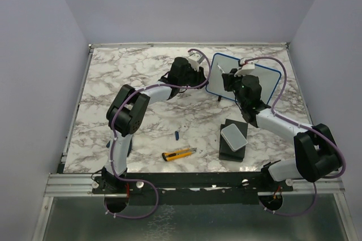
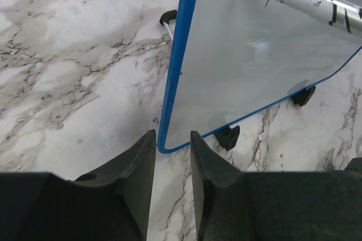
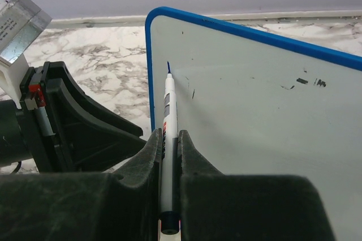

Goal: Write a sentence on the whiteboard

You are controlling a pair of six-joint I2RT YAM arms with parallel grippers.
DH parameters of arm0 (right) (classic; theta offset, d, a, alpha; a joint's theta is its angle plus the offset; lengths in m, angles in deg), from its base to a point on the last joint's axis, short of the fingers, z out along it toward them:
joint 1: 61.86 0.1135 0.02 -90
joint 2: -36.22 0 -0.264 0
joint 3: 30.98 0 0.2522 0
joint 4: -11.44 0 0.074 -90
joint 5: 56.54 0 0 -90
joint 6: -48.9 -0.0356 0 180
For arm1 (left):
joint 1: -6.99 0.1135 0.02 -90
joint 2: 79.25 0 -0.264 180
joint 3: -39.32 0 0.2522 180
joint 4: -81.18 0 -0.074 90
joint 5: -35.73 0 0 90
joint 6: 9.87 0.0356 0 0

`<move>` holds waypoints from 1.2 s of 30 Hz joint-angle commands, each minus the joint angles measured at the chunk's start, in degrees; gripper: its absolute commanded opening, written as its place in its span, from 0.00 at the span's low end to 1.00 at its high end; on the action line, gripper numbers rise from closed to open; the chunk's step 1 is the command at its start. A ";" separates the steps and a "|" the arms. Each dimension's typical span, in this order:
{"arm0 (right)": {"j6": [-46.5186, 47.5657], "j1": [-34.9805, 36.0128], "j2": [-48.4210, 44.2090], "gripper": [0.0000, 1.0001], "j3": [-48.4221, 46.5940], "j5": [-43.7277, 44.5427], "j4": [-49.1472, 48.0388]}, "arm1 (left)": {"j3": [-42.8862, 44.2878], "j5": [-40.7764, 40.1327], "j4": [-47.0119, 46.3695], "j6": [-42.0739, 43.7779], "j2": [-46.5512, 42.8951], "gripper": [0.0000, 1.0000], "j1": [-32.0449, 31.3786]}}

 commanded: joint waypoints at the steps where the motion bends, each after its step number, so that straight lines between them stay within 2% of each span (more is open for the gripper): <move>1: -0.17 -0.32 0.35 0.00 1.64 0.01 -0.72 | 0.12 -0.92 0.74 1.19 -0.64 0.32 -0.23; 15: 0.06 -0.33 -0.08 0.00 2.13 -1.12 -0.08 | -0.16 -1.20 0.74 1.22 -1.24 0.32 -0.23; 23: 1.14 -0.28 -4.45 0.00 3.41 -4.71 -0.73 | -0.33 -1.36 0.73 1.26 -1.29 0.32 -0.23; 36: 1.43 -0.23 -2.82 0.00 1.28 -0.38 0.06 | -0.58 -1.53 0.74 1.26 -1.56 0.32 -0.22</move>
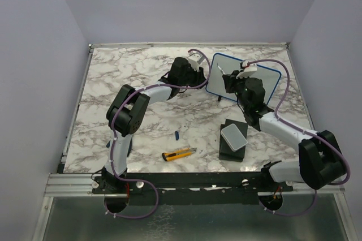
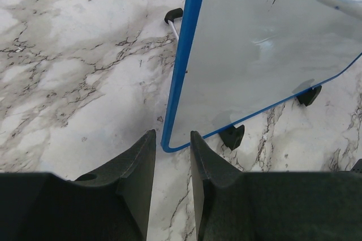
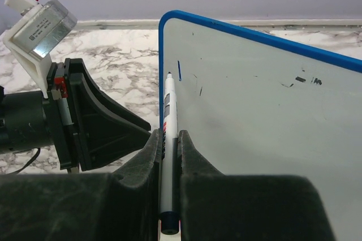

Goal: Write a sentence on the whiteboard

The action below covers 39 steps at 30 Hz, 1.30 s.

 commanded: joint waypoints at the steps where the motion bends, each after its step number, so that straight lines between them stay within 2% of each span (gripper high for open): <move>1: 1.05 -0.24 1.82 0.00 -1.60 2.34 -0.07 | -0.55 -0.79 0.15 0.75 -1.64 0.32 -0.23; 26: 2.09 -0.24 5.11 0.00 -3.03 4.06 -3.94 | -0.81 -0.81 0.13 0.98 -1.46 0.32 -0.23; 39: 1.65 -0.20 6.57 0.00 -2.51 4.01 -2.91 | -0.74 -0.94 0.15 1.25 -1.59 0.32 -0.23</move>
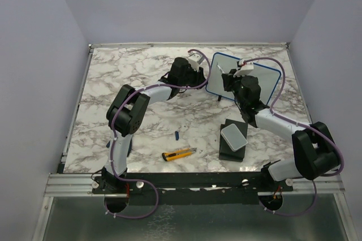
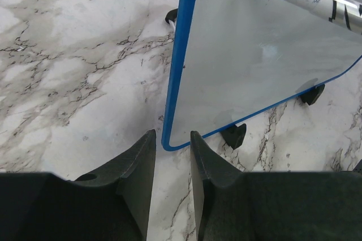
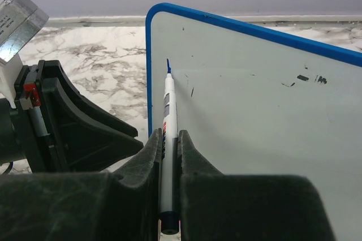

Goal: Write a sentence on the whiteboard

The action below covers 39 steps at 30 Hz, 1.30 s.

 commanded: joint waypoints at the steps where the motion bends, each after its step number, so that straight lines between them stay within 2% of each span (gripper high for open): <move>1: 0.36 -0.23 1.01 0.00 -0.38 1.33 -0.70 | -0.63 -0.67 0.13 0.93 -1.61 0.32 -0.23; 25: -1.06 0.70 -0.99 0.00 3.37 -0.22 -0.18 | -1.18 -0.59 -0.12 0.04 -2.67 0.33 -0.23; 28: -0.87 0.94 -3.21 0.00 3.98 -1.55 -0.62 | -1.63 -1.21 0.01 -1.38 -3.68 0.38 -0.19; 33: -1.68 1.34 -6.71 0.00 4.61 -2.05 -0.41 | -2.63 -2.95 2.49 -3.47 -7.26 0.59 -0.16; 39: -1.25 1.34 -5.20 0.00 2.23 0.19 0.85 | -4.62 -5.79 8.29 -4.94 -12.44 0.75 1.00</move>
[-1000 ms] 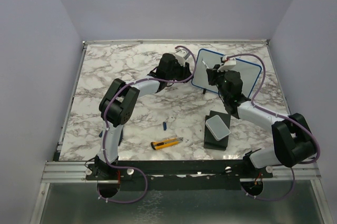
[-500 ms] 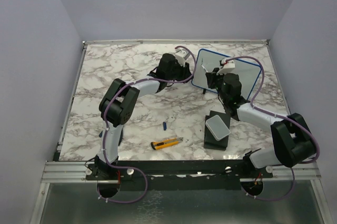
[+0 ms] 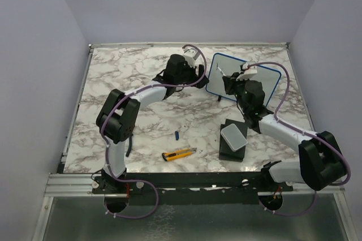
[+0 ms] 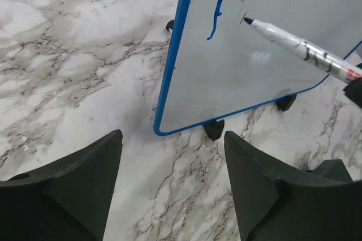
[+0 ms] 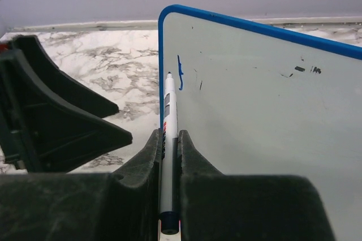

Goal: Write a sentence on the whiteboard

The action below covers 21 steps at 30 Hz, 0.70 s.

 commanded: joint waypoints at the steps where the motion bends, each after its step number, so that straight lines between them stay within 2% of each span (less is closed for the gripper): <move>1: 0.40 0.41 1.30 0.00 -1.87 1.31 0.63 | -2.02 -3.04 5.23 -1.85 -6.04 0.77 1.18; 6: 0.93 0.37 1.87 0.00 -2.21 1.78 0.20 | -4.84 -4.07 9.74 -2.47 -11.17 0.82 2.94; 15: 1.66 0.43 4.15 0.00 -4.52 3.08 1.17 | -12.34 -7.01 13.18 -0.73 -19.57 0.84 5.95; 21: 1.80 0.43 5.28 0.00 -4.70 2.70 0.94 | -14.03 -8.29 13.85 0.09 -21.21 0.85 7.41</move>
